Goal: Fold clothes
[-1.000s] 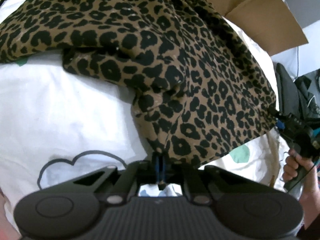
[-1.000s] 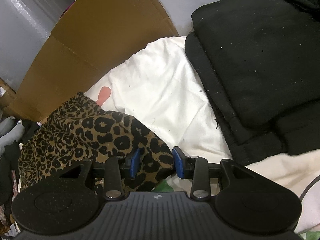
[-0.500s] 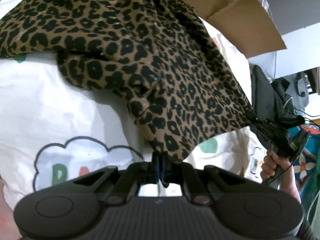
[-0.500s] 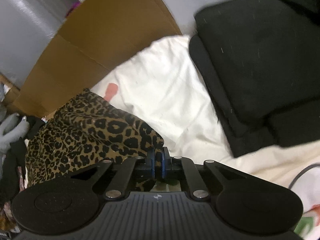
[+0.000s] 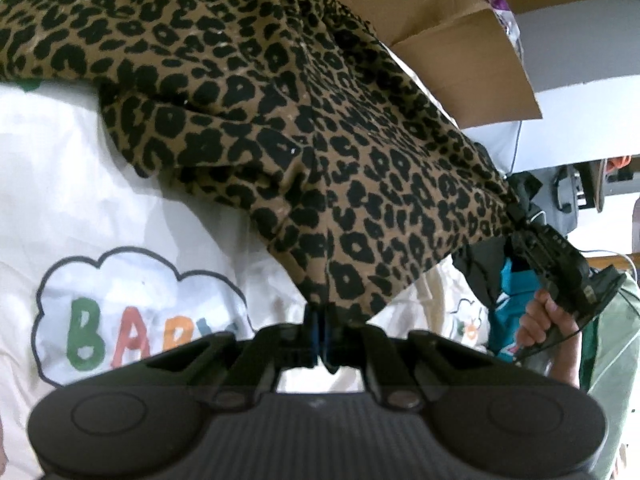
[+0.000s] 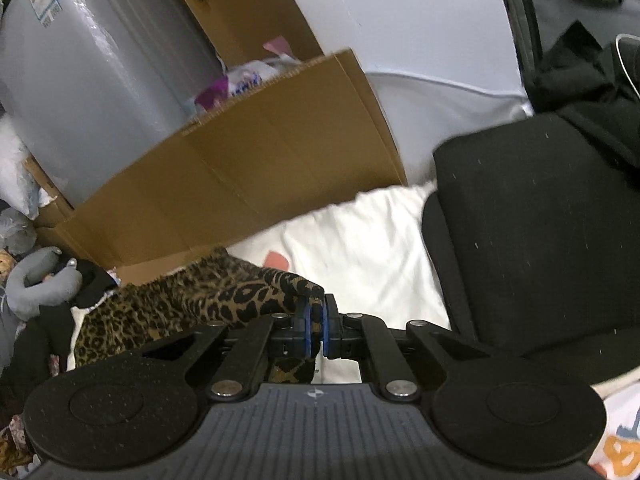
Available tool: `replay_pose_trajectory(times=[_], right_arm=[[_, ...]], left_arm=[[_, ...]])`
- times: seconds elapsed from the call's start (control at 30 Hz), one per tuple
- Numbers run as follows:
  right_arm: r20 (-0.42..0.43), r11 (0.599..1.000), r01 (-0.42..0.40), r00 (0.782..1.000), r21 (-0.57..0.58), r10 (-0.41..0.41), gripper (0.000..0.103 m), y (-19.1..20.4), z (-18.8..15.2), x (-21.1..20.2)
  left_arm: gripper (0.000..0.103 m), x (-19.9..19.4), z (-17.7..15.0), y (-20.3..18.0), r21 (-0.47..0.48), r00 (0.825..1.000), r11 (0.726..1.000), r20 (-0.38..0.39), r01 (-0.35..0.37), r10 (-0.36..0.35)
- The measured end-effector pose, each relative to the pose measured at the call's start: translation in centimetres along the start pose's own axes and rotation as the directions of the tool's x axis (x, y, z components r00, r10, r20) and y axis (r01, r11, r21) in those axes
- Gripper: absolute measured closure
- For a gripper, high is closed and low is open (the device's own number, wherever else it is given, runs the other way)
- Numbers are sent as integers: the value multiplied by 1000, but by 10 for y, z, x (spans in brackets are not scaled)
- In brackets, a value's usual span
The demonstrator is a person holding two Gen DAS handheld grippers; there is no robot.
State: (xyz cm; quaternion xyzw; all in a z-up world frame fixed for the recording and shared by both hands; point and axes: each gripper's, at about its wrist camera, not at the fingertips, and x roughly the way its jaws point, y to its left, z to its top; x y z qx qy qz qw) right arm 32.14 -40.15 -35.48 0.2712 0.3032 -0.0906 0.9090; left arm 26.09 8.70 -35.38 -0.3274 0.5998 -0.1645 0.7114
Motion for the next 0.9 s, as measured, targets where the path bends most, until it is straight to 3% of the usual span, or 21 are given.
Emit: replay_pose_trajectory(times=[0.27,0.53,0.73,0.9], right_arm=[[25,999,24,999,-47,-23,100,13,10,-4],[-65,987,146,986,-72,-151,97,-9,-9,19],[-67,951,292,952,-106,-299,96,-30,-17,26],[-87,966,251,963,-67,-256,95,-38,-24,15]], left_arm=[[101,24,-4,-2,3,999,999,-31,34,-33],[100,60,-8,14,-2,998,1000,-60,-8,8],[100,65,-10,18,7,996,999,-73,-47,47],[100,60,-8,21,-35,997,999,-73,3,-6]])
